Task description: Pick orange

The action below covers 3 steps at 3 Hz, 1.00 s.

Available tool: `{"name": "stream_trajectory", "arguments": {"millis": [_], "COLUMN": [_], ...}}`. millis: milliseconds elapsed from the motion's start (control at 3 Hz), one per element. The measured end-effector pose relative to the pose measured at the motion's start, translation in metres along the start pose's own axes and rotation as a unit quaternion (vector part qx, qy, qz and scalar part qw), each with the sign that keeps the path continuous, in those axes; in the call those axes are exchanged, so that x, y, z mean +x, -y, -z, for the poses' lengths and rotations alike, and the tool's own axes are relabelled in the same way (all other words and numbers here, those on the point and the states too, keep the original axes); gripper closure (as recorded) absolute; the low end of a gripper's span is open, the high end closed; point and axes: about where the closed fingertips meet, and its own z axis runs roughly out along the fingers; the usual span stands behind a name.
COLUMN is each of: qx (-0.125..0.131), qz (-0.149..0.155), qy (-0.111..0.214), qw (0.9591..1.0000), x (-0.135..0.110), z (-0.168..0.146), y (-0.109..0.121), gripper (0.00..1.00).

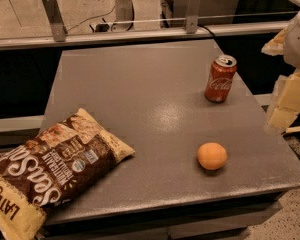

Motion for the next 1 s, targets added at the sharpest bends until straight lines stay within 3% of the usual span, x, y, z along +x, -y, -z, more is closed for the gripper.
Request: {"name": "stream_trajectory", "arguments": {"millis": [667,1000], "qx": [-0.002,-0.003], "qz": [0.012,0.065], "qy": [0.016,0.024], "qw": [0.9998,0.9976], "x": [-0.009,-0.039], "z": [-0.017,-0.05], "y": [-0.002,-0.024], "gripper": [0.0,0.0]}}
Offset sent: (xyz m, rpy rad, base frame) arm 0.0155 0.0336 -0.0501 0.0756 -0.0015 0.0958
